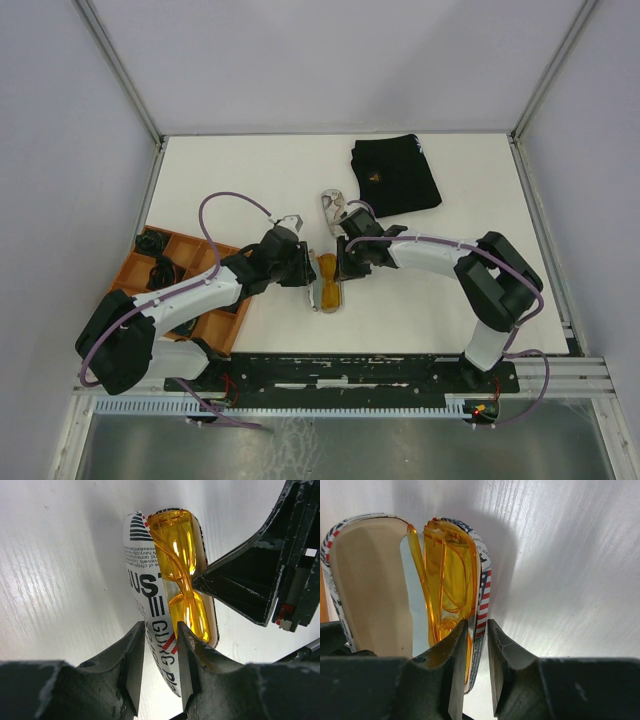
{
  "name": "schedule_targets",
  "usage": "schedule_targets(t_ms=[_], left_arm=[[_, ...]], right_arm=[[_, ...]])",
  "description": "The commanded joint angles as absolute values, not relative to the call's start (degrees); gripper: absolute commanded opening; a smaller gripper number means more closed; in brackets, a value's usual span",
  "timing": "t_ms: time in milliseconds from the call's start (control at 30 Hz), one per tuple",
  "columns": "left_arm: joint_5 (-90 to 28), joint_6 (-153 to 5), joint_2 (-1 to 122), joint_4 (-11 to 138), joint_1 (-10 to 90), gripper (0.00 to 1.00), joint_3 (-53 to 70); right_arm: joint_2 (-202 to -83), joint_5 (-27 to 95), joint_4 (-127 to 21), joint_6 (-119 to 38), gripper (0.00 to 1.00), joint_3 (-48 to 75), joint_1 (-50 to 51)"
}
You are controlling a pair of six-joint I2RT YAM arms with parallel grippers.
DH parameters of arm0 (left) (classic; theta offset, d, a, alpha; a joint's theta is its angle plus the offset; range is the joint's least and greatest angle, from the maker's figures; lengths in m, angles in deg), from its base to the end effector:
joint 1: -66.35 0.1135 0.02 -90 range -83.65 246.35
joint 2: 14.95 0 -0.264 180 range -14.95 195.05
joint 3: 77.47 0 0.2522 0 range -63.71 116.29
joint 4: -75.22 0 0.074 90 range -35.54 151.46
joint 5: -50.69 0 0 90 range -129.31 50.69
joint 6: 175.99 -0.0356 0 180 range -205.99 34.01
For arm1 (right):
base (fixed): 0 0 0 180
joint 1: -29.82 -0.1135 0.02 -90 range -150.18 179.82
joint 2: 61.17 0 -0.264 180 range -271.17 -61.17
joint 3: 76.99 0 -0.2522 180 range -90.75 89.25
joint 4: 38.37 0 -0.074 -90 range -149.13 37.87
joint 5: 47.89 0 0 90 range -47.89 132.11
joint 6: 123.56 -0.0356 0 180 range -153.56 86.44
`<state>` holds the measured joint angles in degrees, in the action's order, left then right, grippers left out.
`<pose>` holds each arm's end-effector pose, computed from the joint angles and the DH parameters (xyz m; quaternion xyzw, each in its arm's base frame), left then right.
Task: Organize the sunglasses
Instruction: Place the sunglasses in the sunglasses case.
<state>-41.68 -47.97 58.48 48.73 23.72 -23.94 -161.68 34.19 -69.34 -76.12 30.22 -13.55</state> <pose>0.1904 -0.1733 0.2014 0.0297 0.9278 -0.2257 0.2956 0.2497 0.2427 0.1624 -0.0254 0.9604 0.2321 0.1517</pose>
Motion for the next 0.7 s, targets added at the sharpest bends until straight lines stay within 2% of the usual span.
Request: schedule_targets(t_ms=[0,367,667], left_arm=[[-40.6,-46.4,57.7,50.5,23.4,0.39,-21.8],[-40.4,-46.5,58.0,50.4,23.2,0.39,-21.3],[-41.1,-46.5,57.0,49.8,23.2,0.39,-21.6]], right_arm=[[-162.9,34.6,-68.7,-75.1,0.3,29.5,-13.7],[-162.1,34.8,-69.0,-74.7,0.3,29.8,-13.7],[-154.5,35.3,-68.4,-74.5,0.35,31.3,-13.7]])
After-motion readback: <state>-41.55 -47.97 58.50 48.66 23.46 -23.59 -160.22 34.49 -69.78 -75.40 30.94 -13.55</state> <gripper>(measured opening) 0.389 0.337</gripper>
